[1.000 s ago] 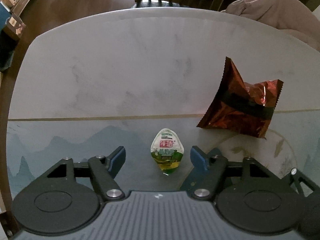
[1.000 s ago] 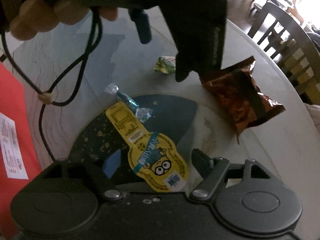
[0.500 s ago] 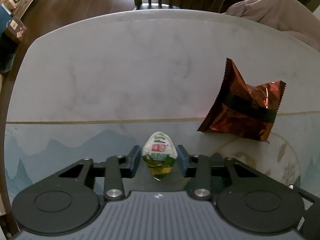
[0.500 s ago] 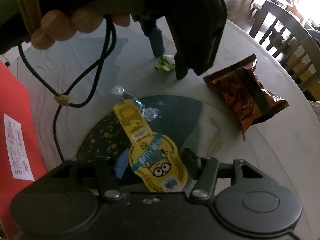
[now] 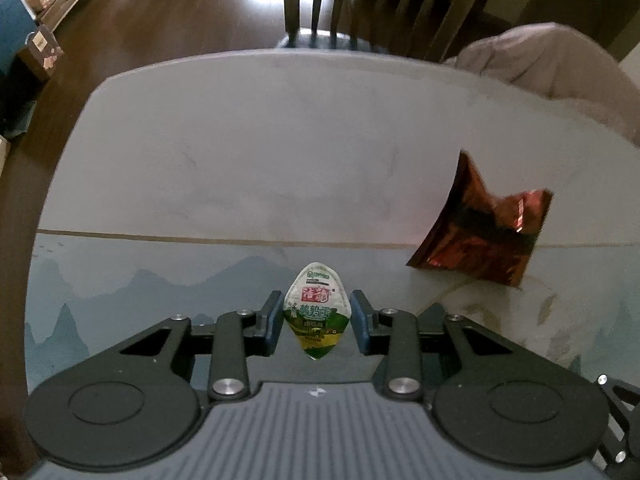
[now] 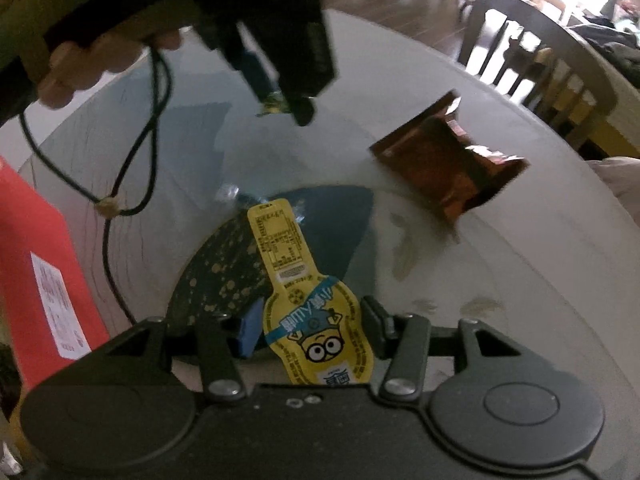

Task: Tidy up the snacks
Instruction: 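Grasp the green-white jelly cup with the left tool while the right tool grasps the yellow Minions cup, then carry both cups into the box and open both tools to release them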

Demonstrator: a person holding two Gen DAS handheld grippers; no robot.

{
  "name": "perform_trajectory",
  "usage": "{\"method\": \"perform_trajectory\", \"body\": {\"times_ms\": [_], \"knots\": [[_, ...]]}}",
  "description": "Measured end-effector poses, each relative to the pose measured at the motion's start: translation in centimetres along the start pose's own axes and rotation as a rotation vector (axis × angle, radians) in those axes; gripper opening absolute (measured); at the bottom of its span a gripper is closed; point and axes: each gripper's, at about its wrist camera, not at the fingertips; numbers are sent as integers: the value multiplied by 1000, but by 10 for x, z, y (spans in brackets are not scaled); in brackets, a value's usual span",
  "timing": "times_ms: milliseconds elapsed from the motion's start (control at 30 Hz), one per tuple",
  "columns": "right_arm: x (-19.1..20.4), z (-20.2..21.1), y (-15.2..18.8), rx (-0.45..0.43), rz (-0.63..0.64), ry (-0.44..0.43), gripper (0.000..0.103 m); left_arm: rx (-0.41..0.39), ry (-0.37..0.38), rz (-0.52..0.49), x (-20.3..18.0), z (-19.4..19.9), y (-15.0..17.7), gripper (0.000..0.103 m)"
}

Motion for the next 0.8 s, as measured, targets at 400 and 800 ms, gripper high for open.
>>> {"method": "perform_trajectory", "body": {"times_ms": [400,800], "knots": [[12,85,-5,-169,-152,109,51,-161,37,2,21,99,9,35],[49,158,-1,-291,-293,146,51,-269,80,-27,35,186,54,35]]}}
Point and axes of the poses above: each gripper's, at about its wrist camera, not at the fingertips, and z roughly against the way its jaws point, x to its left, y to its underside, and after that the axes turned 9 degrees about -y, right-handed
